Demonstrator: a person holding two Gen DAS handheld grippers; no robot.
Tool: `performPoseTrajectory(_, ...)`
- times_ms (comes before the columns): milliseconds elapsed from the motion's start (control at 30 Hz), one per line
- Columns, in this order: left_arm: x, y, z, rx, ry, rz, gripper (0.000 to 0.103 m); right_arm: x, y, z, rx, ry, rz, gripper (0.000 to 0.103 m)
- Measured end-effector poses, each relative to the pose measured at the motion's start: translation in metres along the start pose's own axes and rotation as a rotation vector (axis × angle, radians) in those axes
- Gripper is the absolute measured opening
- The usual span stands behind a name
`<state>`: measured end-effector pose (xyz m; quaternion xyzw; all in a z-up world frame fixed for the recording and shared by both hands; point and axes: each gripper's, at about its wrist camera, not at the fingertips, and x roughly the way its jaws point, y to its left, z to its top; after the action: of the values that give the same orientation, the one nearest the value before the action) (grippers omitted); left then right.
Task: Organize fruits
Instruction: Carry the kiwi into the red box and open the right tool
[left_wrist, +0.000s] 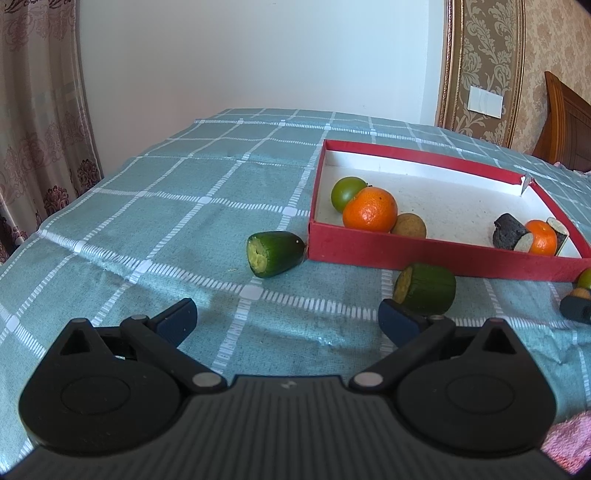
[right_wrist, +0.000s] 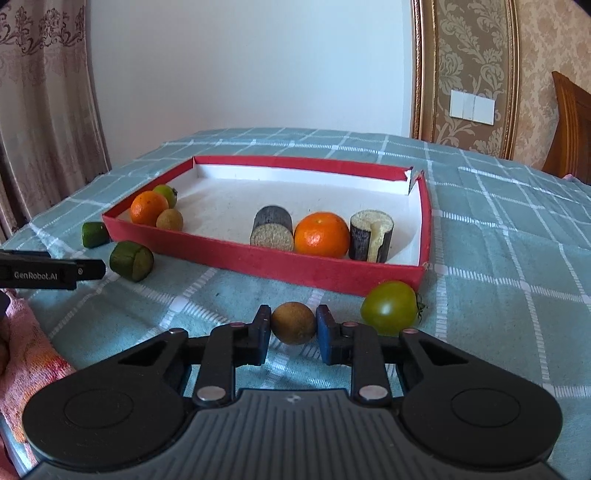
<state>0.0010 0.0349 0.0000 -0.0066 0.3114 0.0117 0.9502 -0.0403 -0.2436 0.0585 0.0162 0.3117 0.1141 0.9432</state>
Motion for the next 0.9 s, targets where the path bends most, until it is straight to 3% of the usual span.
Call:
performPoseTrajectory(433,0.000,-0.002,0.000,0.009,0.003,0.009,0.103,-0.012,-0.018,0.055,0.008,-0.136,-0.021,0.025)
performPoseTrajectory(667,0.000,-0.002,0.000,0.009,0.007,0.002,0.103,0.027,-0.040,0.080,0.053,-0.105,-0.051,0.025)
performPoseTrajectory(900,0.002,-0.001,0.001,0.003,0.015,-0.010,0.103,0.048,-0.055,0.078,0.110,-0.076,-0.092,0.026)
